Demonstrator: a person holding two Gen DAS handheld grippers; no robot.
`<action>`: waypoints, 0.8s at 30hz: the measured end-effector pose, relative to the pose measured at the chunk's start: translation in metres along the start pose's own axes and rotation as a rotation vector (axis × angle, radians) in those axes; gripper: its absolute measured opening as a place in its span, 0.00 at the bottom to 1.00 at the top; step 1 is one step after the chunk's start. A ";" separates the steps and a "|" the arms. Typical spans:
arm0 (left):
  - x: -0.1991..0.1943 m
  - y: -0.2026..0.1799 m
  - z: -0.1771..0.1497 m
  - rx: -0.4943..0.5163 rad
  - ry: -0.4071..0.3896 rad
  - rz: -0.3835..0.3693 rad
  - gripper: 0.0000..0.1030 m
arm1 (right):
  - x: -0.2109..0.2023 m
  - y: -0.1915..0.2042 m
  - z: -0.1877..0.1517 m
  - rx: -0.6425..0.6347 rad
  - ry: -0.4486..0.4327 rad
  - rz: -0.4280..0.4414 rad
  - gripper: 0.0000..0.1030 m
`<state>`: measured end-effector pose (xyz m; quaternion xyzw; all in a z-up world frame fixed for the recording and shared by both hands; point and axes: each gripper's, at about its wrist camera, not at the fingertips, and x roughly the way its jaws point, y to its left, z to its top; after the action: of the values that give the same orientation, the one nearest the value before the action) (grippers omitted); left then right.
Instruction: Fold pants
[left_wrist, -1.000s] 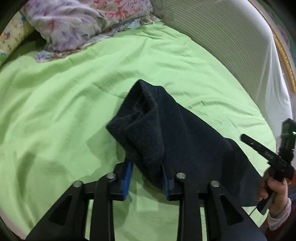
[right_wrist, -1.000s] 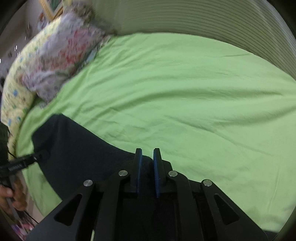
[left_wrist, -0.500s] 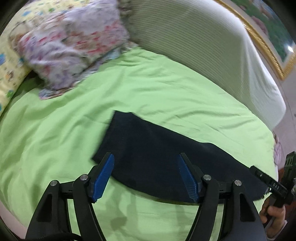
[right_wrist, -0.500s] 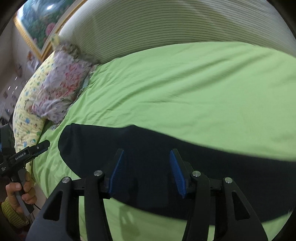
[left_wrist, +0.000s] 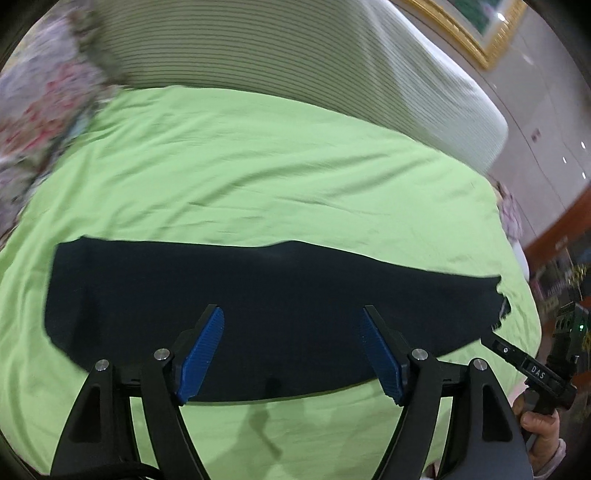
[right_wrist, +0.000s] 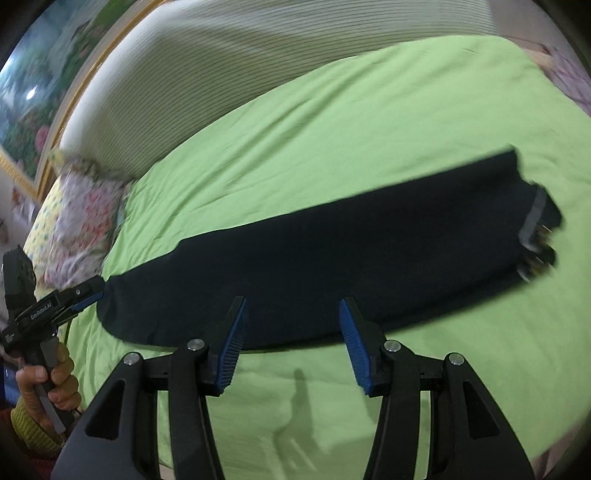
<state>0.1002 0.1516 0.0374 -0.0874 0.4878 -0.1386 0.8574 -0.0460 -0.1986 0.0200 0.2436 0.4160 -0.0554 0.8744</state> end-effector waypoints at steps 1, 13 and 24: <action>0.006 -0.010 0.001 0.019 0.015 -0.011 0.74 | -0.005 -0.009 -0.001 0.029 -0.013 -0.013 0.51; 0.056 -0.109 0.013 0.239 0.149 -0.106 0.76 | -0.035 -0.089 0.002 0.257 -0.092 -0.125 0.51; 0.101 -0.190 0.036 0.436 0.259 -0.180 0.78 | -0.040 -0.135 0.001 0.440 -0.121 -0.124 0.51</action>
<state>0.1511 -0.0605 0.0276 0.0750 0.5423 -0.3260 0.7707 -0.1114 -0.3213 -0.0006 0.3986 0.3549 -0.2128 0.8185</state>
